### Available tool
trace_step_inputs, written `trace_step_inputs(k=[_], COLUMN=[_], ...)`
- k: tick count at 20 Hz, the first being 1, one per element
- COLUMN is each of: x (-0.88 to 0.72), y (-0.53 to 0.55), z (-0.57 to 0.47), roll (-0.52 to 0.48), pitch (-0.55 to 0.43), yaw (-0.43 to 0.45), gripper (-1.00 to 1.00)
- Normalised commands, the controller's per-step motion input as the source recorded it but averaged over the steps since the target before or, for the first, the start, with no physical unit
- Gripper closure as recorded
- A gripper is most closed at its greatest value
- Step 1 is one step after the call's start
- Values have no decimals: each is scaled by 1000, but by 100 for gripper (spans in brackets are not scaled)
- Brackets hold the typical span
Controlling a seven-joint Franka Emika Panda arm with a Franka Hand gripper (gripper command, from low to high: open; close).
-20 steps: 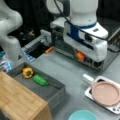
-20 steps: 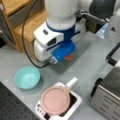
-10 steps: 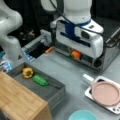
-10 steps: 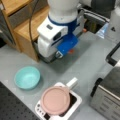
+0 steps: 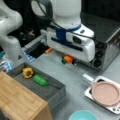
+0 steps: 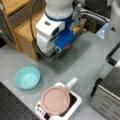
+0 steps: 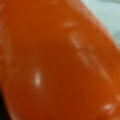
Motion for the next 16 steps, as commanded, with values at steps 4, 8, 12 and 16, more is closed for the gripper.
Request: trace_step_inputs(k=[4,8,12,16], x=[-362,-403,-408,-413], y=[-193,-227,-216,-110], z=[-198,-202,-242,-216], roll=[152,118,111,110], pitch=[-286,-325,-366,-327], yaw=[58,84,98,83], gripper=[100,100,100,100])
